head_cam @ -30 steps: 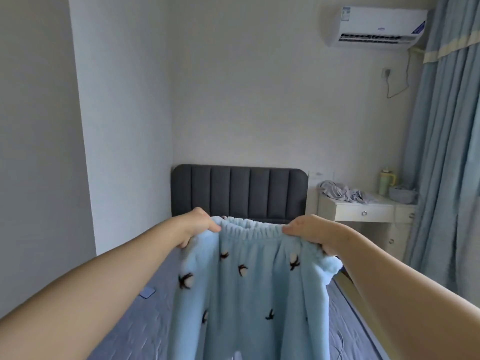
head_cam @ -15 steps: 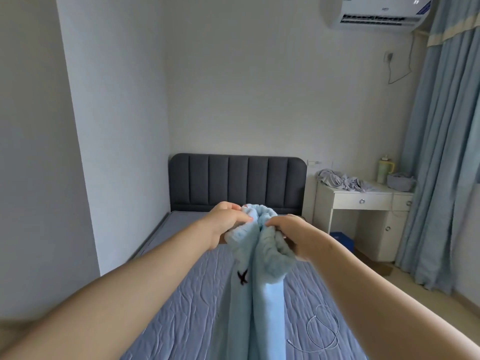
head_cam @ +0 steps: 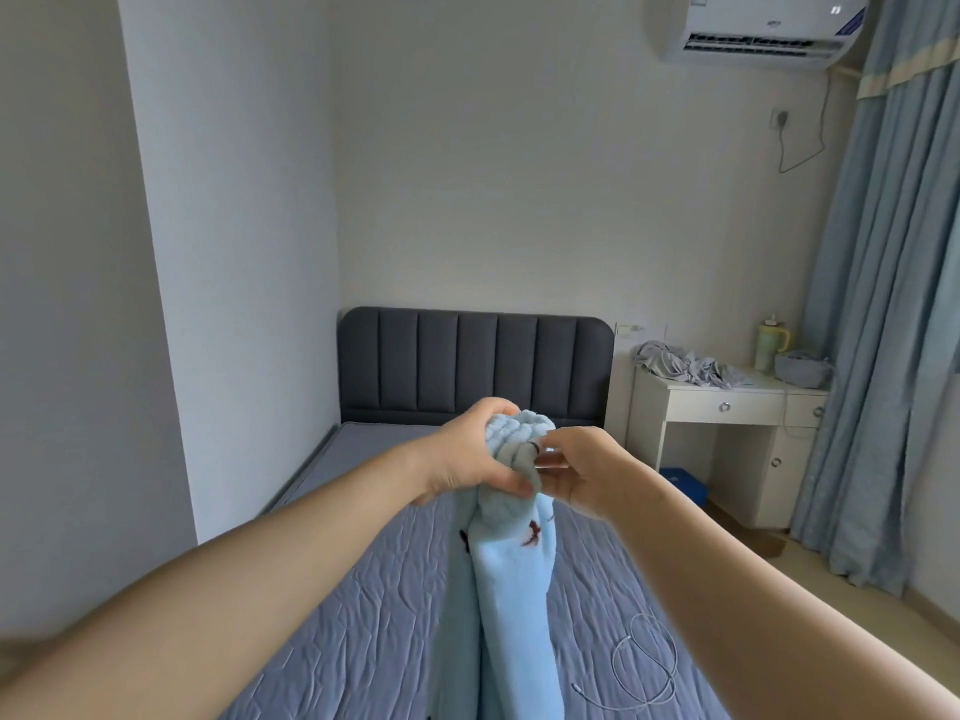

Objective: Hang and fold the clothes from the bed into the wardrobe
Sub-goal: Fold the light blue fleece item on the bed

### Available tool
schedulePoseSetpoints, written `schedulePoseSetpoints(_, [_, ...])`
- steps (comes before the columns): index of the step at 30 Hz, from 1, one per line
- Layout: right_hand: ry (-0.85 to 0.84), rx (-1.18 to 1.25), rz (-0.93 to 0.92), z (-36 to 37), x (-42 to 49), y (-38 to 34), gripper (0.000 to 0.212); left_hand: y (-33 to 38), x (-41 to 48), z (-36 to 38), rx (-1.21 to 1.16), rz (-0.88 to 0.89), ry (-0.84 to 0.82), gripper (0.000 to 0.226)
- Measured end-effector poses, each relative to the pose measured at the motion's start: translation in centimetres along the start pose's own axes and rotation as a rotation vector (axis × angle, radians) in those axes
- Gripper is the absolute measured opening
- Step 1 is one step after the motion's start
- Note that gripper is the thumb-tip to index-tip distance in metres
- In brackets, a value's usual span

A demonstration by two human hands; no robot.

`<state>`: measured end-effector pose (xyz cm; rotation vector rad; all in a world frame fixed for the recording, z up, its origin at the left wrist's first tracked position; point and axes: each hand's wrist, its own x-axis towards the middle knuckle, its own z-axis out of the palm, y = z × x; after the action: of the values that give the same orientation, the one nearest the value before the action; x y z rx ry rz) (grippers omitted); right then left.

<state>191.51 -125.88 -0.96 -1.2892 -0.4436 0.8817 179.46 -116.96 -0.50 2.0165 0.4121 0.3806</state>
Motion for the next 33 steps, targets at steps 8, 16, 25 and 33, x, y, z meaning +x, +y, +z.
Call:
schedulePoseSetpoints(8, [0.034,0.175,-0.001,0.9,0.0,-0.1,0.03,-0.8,-0.2,-0.2,0.047,0.039,-0.102,0.121])
schedulePoseSetpoints(16, [-0.016,0.154,-0.075,1.1,0.3,-0.4,0.055,-1.5,1.3,-2.4,-0.373,-0.063,0.472,0.067])
schedulePoseSetpoints(25, [-0.128,-0.087,-0.194,0.0,0.9,-0.6,0.067,2.1,-0.2,-6.7,-0.546,0.136,0.128,0.052])
schedulePoseSetpoints(33, [-0.187,-0.277,-0.159,-0.2,0.9,-2.1,0.026,2.5,-0.9,-10.4,0.46,-0.064,0.284,0.035])
